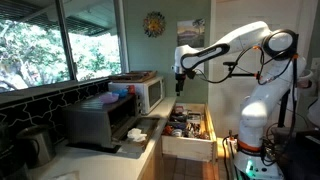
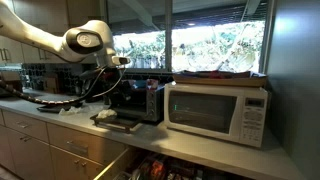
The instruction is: Take the white thing out of the drawer
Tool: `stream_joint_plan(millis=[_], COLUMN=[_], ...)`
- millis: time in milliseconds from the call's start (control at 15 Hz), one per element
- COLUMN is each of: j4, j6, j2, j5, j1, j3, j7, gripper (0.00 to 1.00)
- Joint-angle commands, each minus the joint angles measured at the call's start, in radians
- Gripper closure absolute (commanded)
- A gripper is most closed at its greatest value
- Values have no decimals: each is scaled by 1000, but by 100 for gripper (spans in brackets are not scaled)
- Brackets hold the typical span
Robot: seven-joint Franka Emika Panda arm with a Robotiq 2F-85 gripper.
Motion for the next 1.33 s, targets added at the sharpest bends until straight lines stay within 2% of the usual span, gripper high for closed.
stream_joint_plan(millis=[0,133,333,467,800,867,1133,1267], j4=[3,-14,-78,-113,-142,-137,-138,-168], j6=[-4,15,57,75,137,113,122,278], j2=[0,-1,19,54,146,117,145,178], j5=[-3,-34,-75,-95,-8,-46,-23,-65], j1=[7,-1,-24,-60,-111,-109,-119,-117], j3=[-5,-3,-46,-80,-199,-162,-187,-196], j7=[2,-4,-40,-14,-60,-30,-46,-81], gripper=[0,0,0,0,0,0,0,0])
